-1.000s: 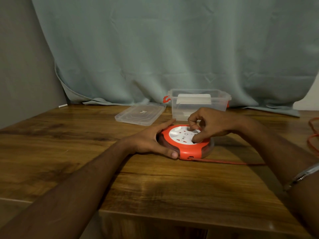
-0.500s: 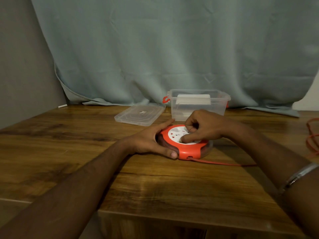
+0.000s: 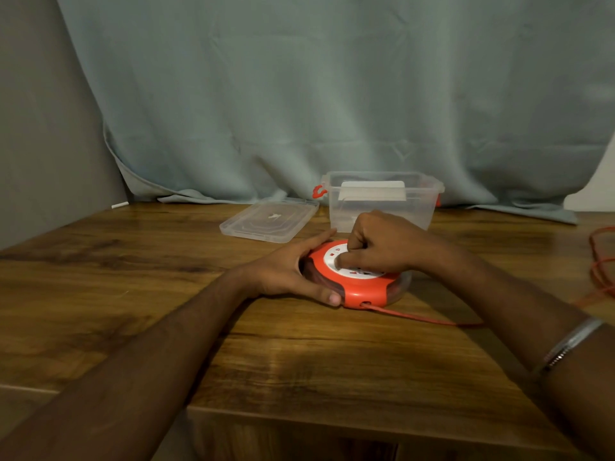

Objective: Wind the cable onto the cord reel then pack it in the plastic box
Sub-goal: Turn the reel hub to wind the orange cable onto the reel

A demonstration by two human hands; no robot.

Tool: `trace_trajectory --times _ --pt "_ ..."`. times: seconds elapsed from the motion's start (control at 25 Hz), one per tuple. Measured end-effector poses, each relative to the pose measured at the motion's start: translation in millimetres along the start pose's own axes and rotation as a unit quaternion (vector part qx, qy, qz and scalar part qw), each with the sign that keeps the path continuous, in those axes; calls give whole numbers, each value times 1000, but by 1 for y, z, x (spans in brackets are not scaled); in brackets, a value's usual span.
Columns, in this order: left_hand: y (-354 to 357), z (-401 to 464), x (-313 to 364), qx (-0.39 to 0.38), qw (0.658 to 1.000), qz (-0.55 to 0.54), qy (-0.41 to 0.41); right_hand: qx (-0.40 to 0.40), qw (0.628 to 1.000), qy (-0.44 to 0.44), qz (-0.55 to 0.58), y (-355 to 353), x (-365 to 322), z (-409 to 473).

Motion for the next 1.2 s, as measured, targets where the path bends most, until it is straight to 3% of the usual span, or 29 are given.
trace_trajectory --times 0.16,0.28,0.44,0.72,1.2 --pt "0 0 1 5 1000 3 -1 12 998 -10 63 -13 6 -6" --pt "0 0 1 4 1000 16 -9 -52 990 -14 127 -11 15 -12" --pt "0 0 1 7 1000 21 -11 -99 987 -13 122 -4 27 -13" --pt "0 0 1 3 1000 12 -4 -99 982 1 161 -4 35 -13" --pt "-2 0 3 18 1000 5 15 -54 996 -11 75 -2 18 -10"
Point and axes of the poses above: each hand's wrist, its own z-axis towards the middle knuckle, its own y-axis out of the palm, x = y × z, the point moved 9 cm from there along z, towards the middle knuckle, and after that the axes turned 12 degrees about -z, right-handed, at the moved point
